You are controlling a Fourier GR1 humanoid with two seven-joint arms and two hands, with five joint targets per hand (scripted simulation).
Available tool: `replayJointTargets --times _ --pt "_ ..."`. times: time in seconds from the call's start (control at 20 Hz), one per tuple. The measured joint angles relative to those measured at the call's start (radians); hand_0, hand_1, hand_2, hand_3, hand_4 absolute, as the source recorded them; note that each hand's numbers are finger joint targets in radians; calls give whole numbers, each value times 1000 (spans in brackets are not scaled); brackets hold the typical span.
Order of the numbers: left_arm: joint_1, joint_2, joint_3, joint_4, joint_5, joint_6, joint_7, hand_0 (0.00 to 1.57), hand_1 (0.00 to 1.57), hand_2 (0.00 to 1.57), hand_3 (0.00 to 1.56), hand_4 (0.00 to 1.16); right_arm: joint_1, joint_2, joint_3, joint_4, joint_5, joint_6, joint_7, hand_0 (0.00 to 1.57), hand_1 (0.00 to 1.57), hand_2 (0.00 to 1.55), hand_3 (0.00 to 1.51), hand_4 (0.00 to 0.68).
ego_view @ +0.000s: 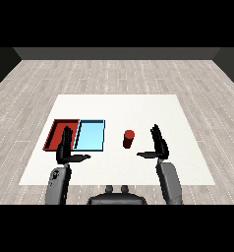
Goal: Pick the red can and put it in the red box
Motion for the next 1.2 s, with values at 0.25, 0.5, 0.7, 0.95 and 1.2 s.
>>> replayJointTargets --times 0.25,0.5,0.7,0.95,1.2 --pt "1 -9 -7 -4 -9 7 0 0 0 0 0 0 -33 10 -2 44 -6 -15 -12 0 0 0 0 0" --pt "-10 -15 -11 -1 -16 19 2 0 0 0 0 0 -53 16 1 121 -9 -9 -61 0 0 0 0 0" --pt "-19 -4 5 20 -2 6 -6 0 0 0 0 0 -110 11 -13 165 -42 -6 -40 0 0 0 0 0" --pt "-4 -15 -5 0 2 7 -4 0 0 0 0 0 -151 16 -12 234 -64 -17 -46 0 0 0 0 0" --pt "16 -3 11 -24 35 -20 5 0 0 0 0 0 -187 25 48 332 -116 -73 -108 0 0 0 0 0"
